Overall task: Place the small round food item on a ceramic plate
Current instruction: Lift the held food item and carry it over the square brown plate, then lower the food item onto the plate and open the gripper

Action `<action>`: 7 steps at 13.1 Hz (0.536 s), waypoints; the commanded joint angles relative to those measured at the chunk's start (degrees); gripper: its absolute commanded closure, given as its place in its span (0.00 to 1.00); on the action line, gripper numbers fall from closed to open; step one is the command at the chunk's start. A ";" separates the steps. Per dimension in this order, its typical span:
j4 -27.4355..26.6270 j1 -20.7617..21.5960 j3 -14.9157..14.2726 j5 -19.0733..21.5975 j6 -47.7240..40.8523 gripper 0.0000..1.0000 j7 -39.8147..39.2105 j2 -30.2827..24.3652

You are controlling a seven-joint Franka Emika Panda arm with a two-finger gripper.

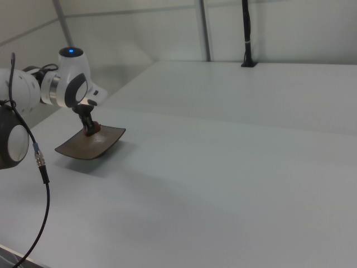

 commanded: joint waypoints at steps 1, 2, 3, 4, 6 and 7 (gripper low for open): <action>3.27 2.91 -0.14 -0.93 1.95 0.69 2.62 5.61; 3.28 3.52 -0.14 -1.72 2.65 0.67 3.23 6.49; 3.28 3.79 -0.14 -2.60 3.44 0.62 3.76 6.94; 3.28 3.79 -0.14 -3.22 3.71 0.51 4.03 7.20; 3.36 3.79 -0.14 -3.31 3.62 0.29 3.94 7.12; 3.80 3.79 -0.14 -3.31 3.45 0.19 3.94 7.03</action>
